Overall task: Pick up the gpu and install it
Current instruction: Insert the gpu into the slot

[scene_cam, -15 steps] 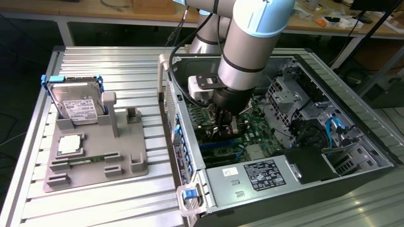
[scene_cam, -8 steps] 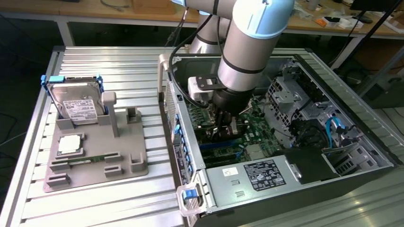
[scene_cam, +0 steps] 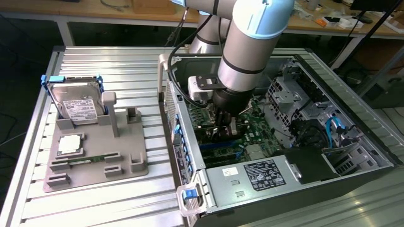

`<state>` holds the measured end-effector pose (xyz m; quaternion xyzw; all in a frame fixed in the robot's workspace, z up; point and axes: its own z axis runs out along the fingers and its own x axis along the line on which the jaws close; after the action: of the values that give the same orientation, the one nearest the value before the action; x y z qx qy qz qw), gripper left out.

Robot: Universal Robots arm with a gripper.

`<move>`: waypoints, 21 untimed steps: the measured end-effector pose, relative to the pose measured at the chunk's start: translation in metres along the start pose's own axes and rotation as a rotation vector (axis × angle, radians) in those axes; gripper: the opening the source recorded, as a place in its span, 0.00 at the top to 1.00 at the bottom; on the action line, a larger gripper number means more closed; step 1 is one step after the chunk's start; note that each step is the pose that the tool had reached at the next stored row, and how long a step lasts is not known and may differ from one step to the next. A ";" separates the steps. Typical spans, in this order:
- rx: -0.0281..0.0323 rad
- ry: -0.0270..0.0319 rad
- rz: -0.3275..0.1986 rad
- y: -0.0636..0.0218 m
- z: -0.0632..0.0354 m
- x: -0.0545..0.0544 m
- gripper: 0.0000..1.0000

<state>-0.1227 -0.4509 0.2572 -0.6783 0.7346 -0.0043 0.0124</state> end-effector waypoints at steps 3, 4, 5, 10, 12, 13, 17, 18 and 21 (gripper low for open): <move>0.0000 0.0000 0.000 -0.0001 0.0000 0.001 0.70; 0.0000 0.0000 0.000 -0.0001 0.0000 0.002 0.70; 0.0001 -0.0001 0.000 -0.0002 0.0000 0.003 0.70; 0.0000 0.0000 0.000 -0.0003 -0.0001 0.004 0.70; 0.0000 0.0000 0.000 -0.0003 0.0000 0.004 0.70; 0.0000 0.0000 0.000 -0.0003 0.0000 0.004 0.70; 0.0000 0.0000 0.000 -0.0004 0.0000 0.005 0.70; 0.0000 0.0000 0.000 -0.0004 0.0000 0.005 0.70; 0.0001 -0.0001 0.000 -0.0004 0.0012 0.005 0.70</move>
<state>-0.1227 -0.4558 0.2559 -0.6783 0.7346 -0.0043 0.0125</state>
